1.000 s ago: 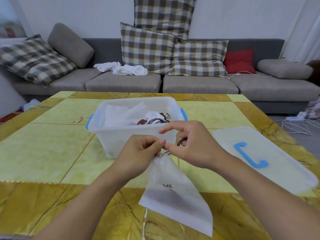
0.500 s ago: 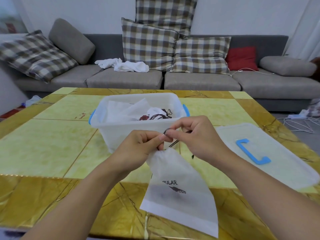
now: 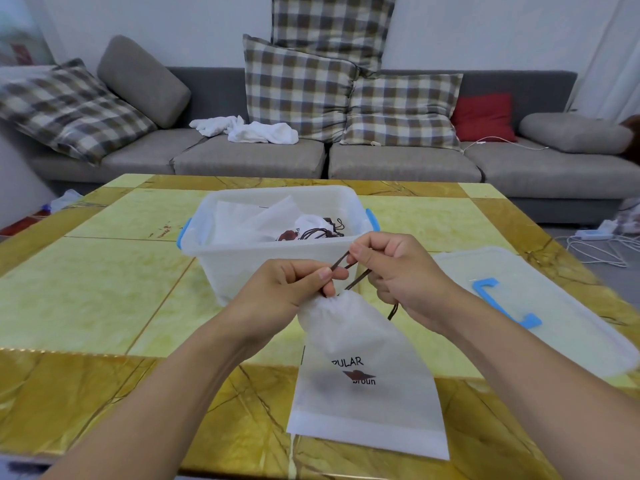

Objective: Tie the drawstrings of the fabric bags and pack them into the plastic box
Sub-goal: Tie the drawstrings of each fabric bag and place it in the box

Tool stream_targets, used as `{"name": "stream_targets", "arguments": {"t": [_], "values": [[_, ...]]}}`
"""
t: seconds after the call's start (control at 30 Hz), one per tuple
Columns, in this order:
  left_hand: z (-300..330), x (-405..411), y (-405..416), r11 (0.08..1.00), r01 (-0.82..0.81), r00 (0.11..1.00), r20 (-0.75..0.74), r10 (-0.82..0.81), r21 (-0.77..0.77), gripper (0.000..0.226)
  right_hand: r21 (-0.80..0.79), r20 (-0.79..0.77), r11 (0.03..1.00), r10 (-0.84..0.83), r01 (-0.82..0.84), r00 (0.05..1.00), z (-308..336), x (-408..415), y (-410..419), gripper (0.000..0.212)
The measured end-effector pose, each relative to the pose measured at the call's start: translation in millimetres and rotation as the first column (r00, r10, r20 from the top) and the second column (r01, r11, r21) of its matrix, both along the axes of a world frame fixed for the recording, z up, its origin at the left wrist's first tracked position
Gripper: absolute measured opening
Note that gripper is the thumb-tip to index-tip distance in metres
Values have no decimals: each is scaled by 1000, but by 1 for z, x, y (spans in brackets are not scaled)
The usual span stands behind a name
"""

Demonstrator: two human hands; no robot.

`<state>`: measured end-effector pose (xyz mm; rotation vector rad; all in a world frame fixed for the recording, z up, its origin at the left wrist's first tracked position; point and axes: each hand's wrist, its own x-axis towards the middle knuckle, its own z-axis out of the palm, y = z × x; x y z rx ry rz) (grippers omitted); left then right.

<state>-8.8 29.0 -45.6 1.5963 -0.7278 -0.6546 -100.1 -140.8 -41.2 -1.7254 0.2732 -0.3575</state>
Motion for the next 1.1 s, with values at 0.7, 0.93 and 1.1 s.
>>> {"name": "stream_targets", "arguments": {"t": [0.7, 0.93, 1.1], "values": [[5, -5, 4, 999, 37, 999, -21, -37, 11, 33, -275, 109, 954, -89, 116, 990, -4, -5, -3, 21], [6, -19, -7, 1000, -17, 1000, 9, 17, -4, 9, -610, 201, 791, 101, 44, 974, 5, -10, 20, 17], [5, -31, -10, 995, -101, 983, 153, 102, -13, 10, -653, 195, 758, 157, 9, 968, 8, -10, 25, 18]]}}
